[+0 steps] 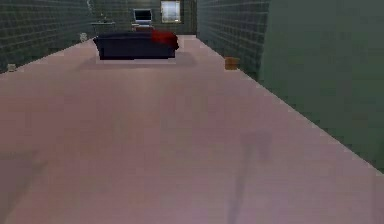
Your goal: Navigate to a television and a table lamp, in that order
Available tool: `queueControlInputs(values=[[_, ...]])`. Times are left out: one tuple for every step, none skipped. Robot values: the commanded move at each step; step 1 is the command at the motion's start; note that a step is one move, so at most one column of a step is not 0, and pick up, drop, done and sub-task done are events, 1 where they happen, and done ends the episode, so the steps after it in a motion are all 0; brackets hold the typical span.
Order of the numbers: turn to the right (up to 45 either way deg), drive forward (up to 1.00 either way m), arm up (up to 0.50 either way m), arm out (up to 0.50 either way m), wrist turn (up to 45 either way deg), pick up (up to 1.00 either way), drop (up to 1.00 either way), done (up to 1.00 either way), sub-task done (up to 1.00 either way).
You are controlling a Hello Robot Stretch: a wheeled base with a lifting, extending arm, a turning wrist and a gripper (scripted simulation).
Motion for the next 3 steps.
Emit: queueControlInputs(values=[[0.0, 1.0, 0.0, 0.0, 0.0, 0.0, 0.0, 0.0, 0.0], [3.0, 0.0, 0.0, 0.0, 0.0, 0.0, 0.0, 0.0, 0.0], [0.0, 1.0, 0.0, 0.0, 0.0, 0.0, 0.0, 0.0, 0.0]])
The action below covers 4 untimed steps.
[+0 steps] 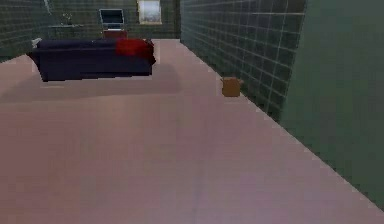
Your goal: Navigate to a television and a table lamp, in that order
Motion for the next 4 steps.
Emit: queueControlInputs(values=[[0.0, 1.0, 0.0, 0.0, 0.0, 0.0, 0.0, 0.0, 0.0], [0.0, 1.0, 0.0, 0.0, 0.0, 0.0, 0.0, 0.0, 0.0], [0.0, 1.0, 0.0, 0.0, 0.0, 0.0, 0.0, 0.0, 0.0], [-3.0, 0.0, 0.0, 0.0, 0.0, 0.0, 0.0, 0.0, 0.0]])
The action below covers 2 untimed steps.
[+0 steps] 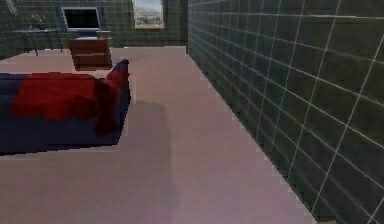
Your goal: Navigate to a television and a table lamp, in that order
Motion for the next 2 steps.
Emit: queueControlInputs(values=[[0.0, 0.95, 0.0, 0.0, 0.0, 0.0, 0.0, 0.0, 0.0], [0.0, 0.5, 0.0, 0.0, 0.0, 0.0, 0.0, 0.0, 0.0]])
